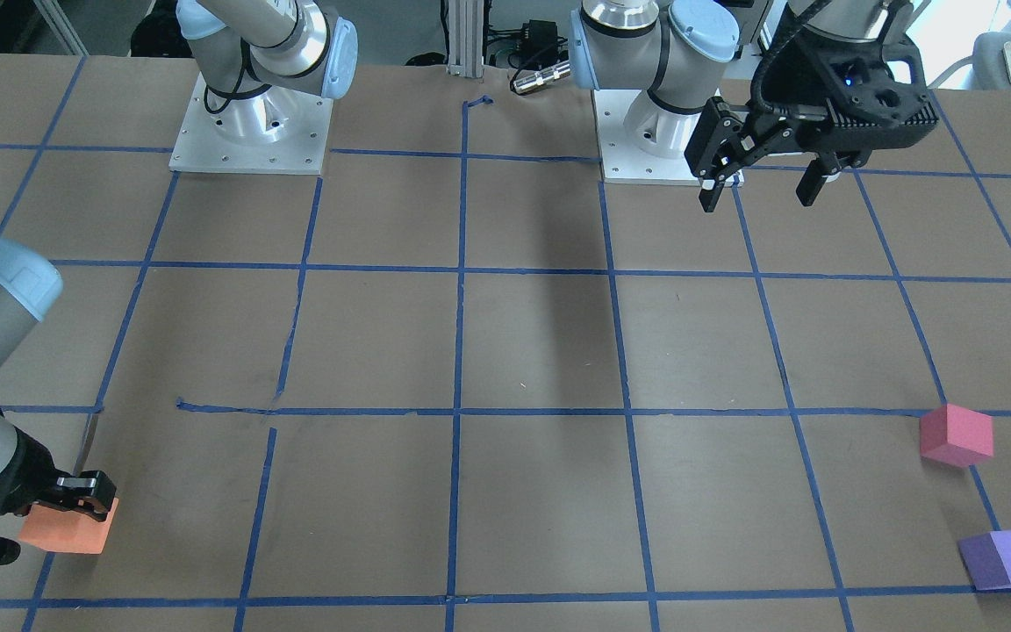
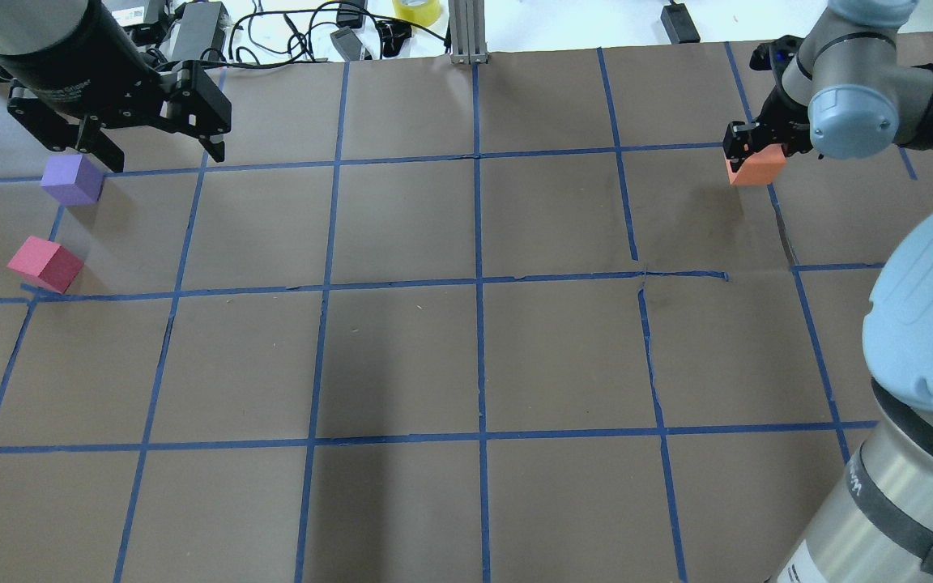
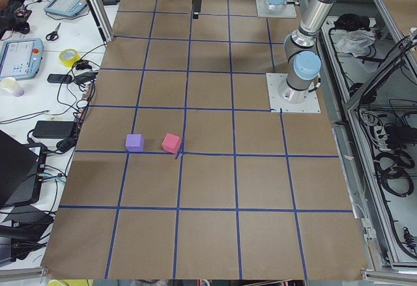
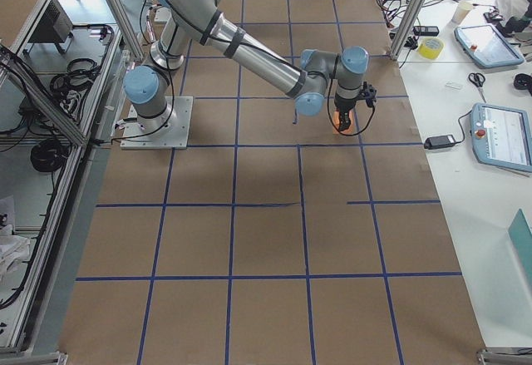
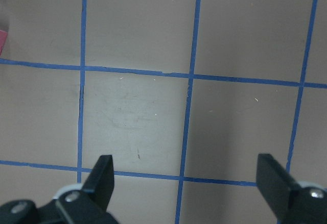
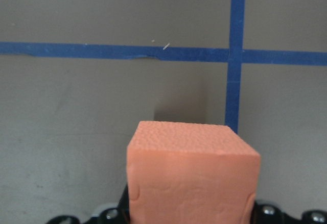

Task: Arrange blocks in a line
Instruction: 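Carry the orange cube with the right gripper toward the table center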

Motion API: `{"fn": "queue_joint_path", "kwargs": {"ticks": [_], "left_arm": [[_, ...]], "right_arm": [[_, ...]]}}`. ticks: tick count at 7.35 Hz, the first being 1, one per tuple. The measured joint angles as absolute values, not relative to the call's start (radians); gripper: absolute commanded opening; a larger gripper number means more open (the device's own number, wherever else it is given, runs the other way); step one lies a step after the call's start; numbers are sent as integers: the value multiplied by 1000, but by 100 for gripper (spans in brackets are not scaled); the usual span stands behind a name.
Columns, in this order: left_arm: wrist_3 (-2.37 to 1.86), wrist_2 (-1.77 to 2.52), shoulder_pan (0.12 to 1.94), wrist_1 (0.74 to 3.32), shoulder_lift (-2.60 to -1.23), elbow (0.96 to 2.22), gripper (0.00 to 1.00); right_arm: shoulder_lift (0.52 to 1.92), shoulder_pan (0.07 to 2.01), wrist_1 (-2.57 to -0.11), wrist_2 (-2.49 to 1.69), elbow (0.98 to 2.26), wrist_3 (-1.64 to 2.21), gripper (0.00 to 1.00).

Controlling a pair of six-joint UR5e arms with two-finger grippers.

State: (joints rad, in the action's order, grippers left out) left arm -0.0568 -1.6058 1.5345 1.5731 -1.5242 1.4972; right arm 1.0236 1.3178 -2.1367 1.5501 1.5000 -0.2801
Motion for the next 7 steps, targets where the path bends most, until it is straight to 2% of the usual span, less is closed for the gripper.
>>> {"fn": "queue_joint_path", "kwargs": {"ticks": [4, 7], "left_arm": [[-18, -1615, 1523, 1549, -1532, 1499, 100], [-10, -1614, 1521, 1544, -1536, 1502, 100]], "right_arm": [[1122, 1663, -2074, 1545, 1498, 45, 16], [1083, 1897, -2092, 1545, 1491, 323, 18]]}}
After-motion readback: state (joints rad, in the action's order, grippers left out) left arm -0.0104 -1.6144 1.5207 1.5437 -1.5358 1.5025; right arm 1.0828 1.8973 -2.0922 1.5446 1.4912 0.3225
